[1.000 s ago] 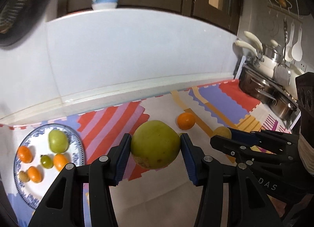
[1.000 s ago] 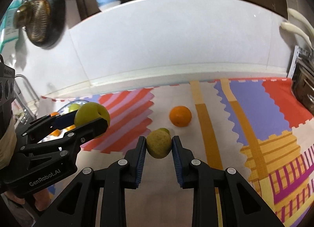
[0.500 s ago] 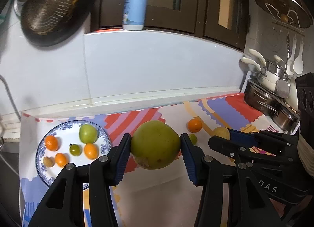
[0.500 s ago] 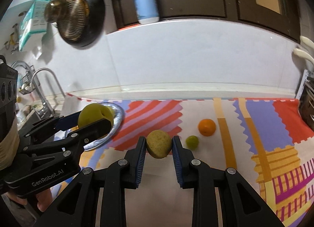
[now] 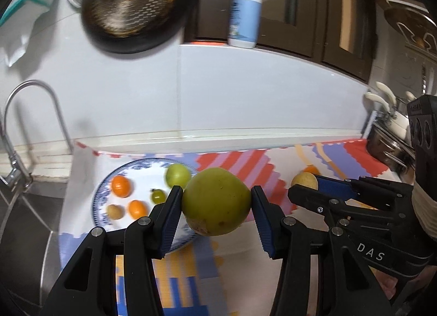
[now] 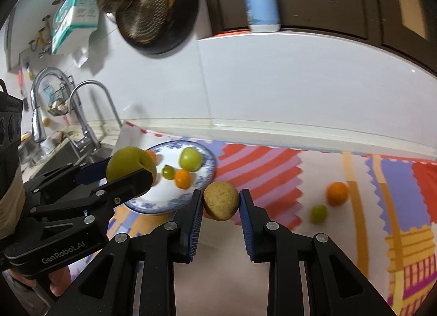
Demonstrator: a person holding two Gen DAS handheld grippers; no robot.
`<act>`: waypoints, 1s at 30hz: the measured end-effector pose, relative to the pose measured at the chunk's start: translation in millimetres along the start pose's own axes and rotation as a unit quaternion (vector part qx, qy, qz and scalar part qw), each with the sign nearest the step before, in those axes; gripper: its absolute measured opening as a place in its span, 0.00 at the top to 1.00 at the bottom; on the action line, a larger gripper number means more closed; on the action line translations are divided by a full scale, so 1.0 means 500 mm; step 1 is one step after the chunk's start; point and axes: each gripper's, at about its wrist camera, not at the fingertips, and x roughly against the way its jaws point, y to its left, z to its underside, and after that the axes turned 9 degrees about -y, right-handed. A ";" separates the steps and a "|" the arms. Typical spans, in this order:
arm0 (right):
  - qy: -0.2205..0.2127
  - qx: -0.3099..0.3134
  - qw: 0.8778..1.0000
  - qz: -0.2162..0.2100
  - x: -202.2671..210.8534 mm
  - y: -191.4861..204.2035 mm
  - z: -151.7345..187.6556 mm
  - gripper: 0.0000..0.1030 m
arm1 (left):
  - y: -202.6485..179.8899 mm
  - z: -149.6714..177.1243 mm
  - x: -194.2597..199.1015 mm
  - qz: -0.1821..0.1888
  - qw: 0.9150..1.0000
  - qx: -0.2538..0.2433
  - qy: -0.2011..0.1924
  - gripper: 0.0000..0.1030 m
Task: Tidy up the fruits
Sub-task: 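Carry the pomelo and yellow fruit with both grippers over the plate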
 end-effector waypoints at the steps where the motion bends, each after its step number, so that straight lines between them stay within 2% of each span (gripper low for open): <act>1: 0.002 0.004 1.000 -0.005 -0.009 0.009 -0.002 0.73 | 0.009 0.001 0.000 -0.006 1.000 0.003 0.000 0.51; 14: 0.037 0.052 0.995 -0.076 -0.149 0.116 -0.018 0.73 | 0.134 0.030 -0.026 -0.066 0.997 0.032 0.026 0.51; 22: 0.078 0.070 0.989 -0.105 -0.240 0.142 -0.006 0.73 | 0.181 0.062 -0.075 -0.071 0.995 0.047 0.055 0.51; 30: 0.121 0.074 0.983 -0.114 -0.316 0.151 0.030 0.73 | 0.210 0.089 -0.119 -0.072 0.993 0.052 0.084 0.51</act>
